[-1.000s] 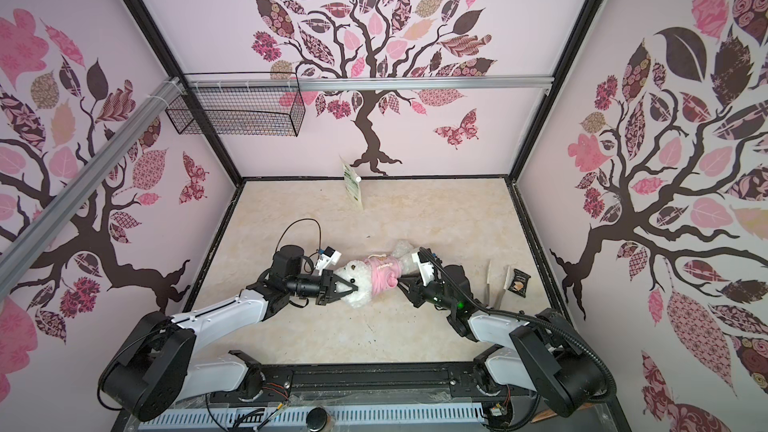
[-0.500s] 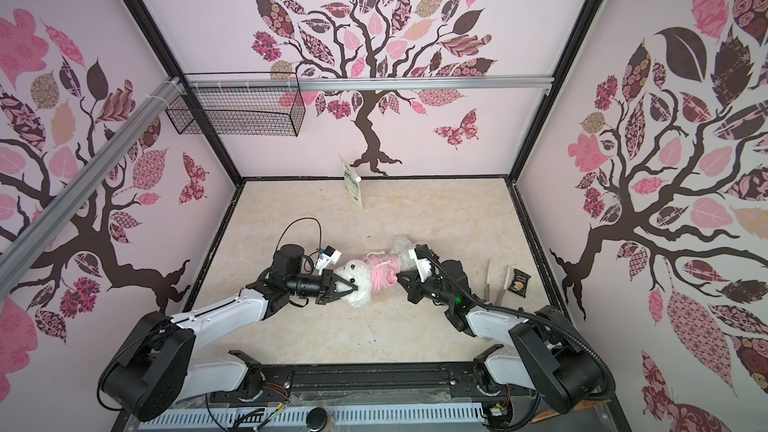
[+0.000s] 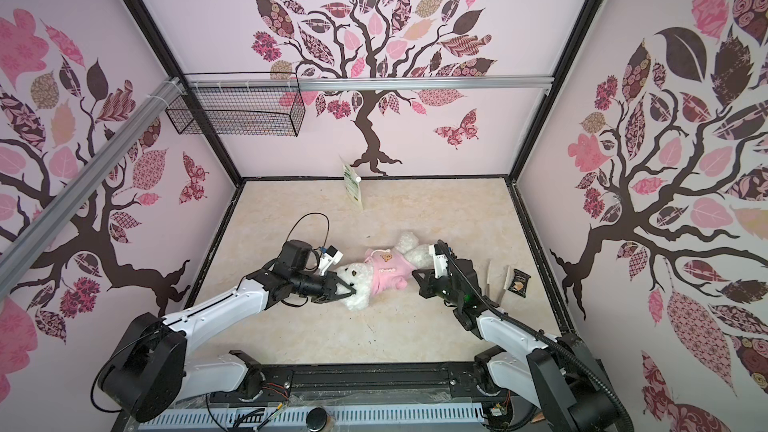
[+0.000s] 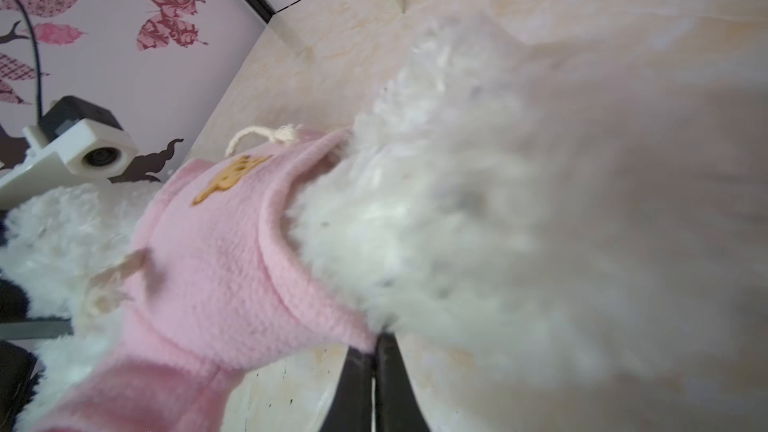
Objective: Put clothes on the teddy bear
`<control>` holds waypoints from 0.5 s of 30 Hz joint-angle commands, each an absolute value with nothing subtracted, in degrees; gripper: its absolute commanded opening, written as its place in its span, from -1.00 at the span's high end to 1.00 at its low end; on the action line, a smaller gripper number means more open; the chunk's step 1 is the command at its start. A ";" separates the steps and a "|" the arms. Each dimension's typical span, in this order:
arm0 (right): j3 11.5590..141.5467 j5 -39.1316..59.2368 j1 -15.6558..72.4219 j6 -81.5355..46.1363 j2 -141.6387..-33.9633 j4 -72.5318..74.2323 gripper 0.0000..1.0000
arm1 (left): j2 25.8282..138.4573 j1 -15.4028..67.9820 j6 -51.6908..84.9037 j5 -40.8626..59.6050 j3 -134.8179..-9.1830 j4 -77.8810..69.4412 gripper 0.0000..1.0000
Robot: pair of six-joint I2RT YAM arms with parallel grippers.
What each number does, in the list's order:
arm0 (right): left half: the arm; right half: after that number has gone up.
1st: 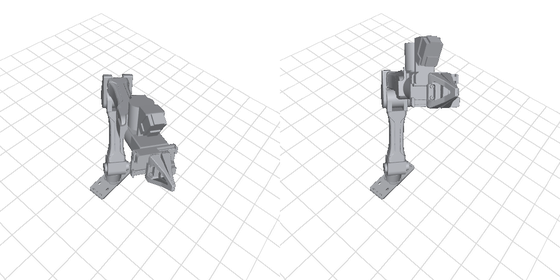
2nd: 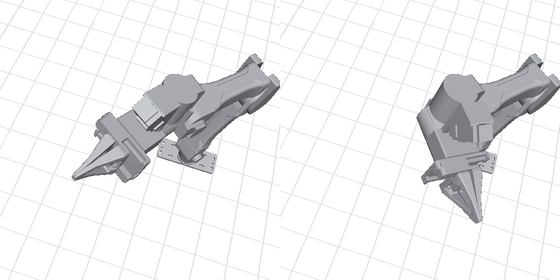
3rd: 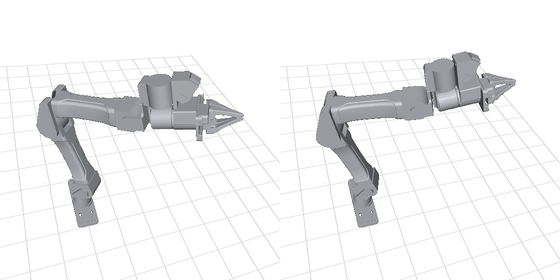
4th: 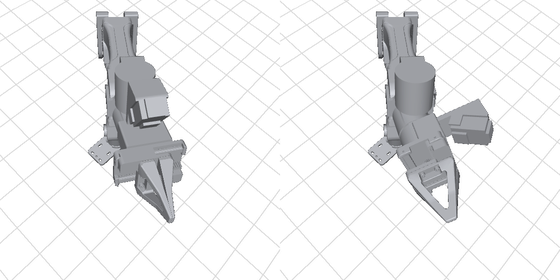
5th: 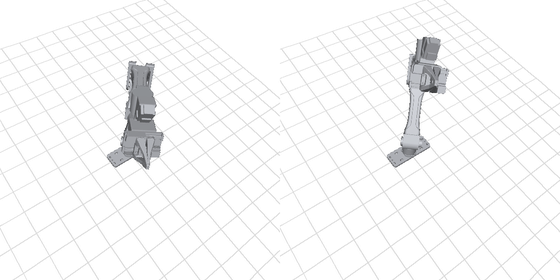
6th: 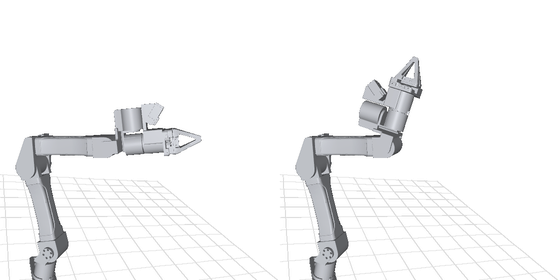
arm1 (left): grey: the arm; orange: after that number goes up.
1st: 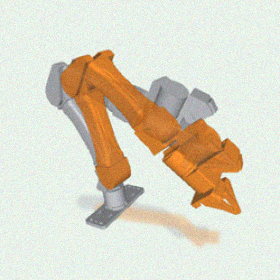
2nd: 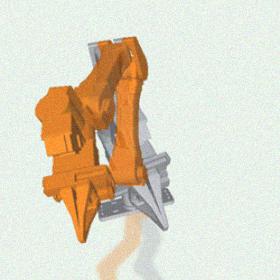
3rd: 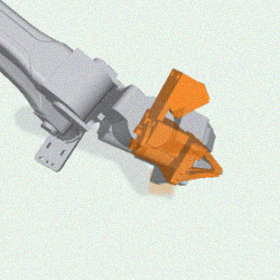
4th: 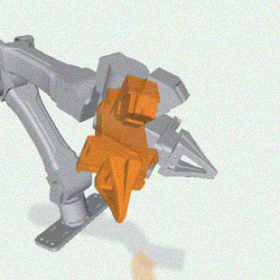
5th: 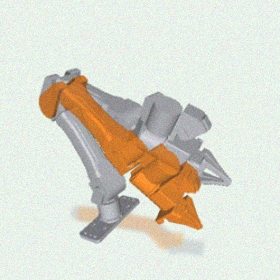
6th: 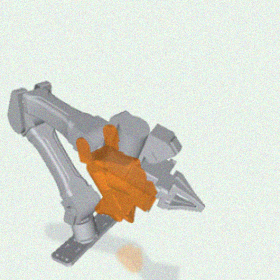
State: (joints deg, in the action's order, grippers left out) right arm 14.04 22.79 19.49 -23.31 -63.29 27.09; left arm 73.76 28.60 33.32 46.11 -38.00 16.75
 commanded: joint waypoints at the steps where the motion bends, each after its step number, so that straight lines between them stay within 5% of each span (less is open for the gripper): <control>1: 17.40 20.79 17.84 -25.28 -62.26 22.36 1.00 | 73.96 28.91 23.58 36.79 -42.12 31.48 1.00; 6: 18.74 24.64 17.76 -27.38 -63.34 22.71 1.00 | 76.26 34.29 17.64 24.62 -46.67 40.12 1.00; 15: 18.39 27.90 15.30 -29.49 -63.66 21.47 1.00 | 77.94 36.04 15.02 18.18 -48.16 43.19 1.00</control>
